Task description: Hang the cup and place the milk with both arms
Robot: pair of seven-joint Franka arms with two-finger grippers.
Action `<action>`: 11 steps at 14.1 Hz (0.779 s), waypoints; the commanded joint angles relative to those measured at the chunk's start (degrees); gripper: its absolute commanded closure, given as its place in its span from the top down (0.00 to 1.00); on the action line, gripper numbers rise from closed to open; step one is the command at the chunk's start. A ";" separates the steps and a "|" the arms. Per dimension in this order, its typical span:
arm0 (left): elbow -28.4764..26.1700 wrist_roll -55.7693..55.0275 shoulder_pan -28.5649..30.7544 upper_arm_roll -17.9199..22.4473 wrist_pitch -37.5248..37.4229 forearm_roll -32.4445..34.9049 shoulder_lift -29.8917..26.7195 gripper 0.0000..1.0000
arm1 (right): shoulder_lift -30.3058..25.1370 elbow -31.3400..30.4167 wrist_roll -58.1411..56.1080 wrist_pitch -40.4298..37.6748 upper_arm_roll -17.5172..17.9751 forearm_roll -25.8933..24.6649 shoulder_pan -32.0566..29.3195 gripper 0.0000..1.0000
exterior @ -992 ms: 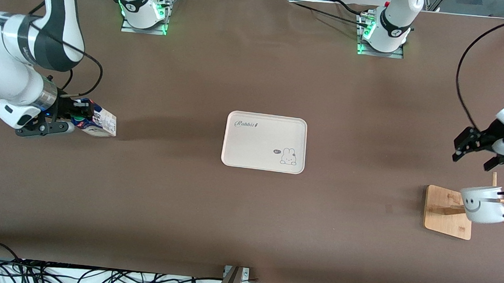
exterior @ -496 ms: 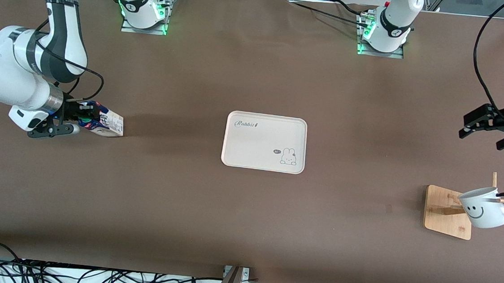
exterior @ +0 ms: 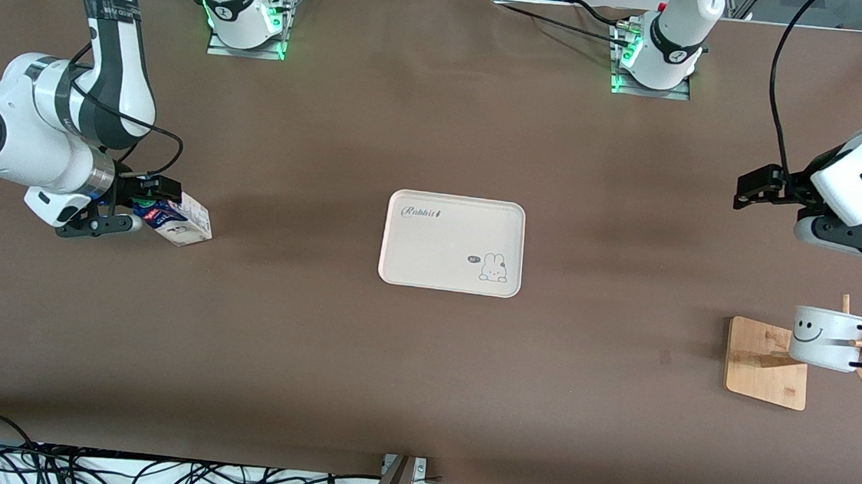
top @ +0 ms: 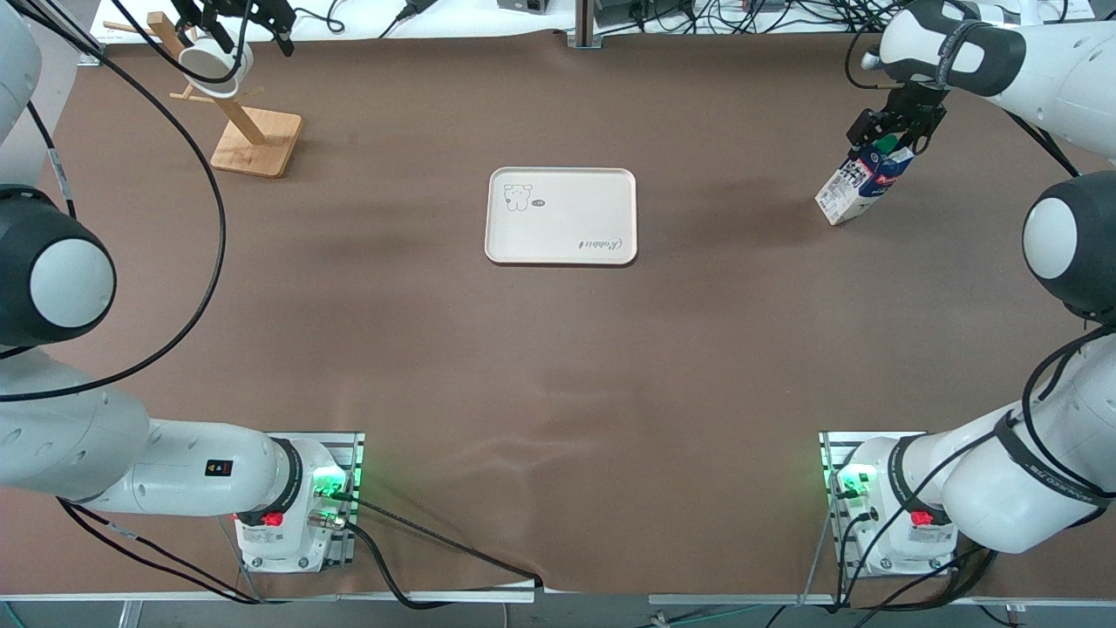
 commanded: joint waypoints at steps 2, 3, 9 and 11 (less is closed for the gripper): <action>3.38 -2.13 -0.12 -0.04 -2.17 1.09 2.67 1.00 | -1.62 3.35 -2.45 -4.70 -1.28 0.37 -0.51 1.00; 3.29 -2.05 -0.12 -0.04 -2.26 1.18 2.85 1.00 | -1.97 5.63 -2.45 -7.50 -1.63 -0.59 -0.51 1.00; 4.42 -1.96 0.76 0.49 -3.05 1.09 2.24 1.00 | -2.85 24.08 -2.18 -29.12 -3.21 -7.99 -0.51 1.00; 4.87 -1.87 0.76 0.40 -4.18 1.18 2.32 1.00 | -3.12 29.97 -2.36 -34.05 -4.70 -8.16 -0.51 1.00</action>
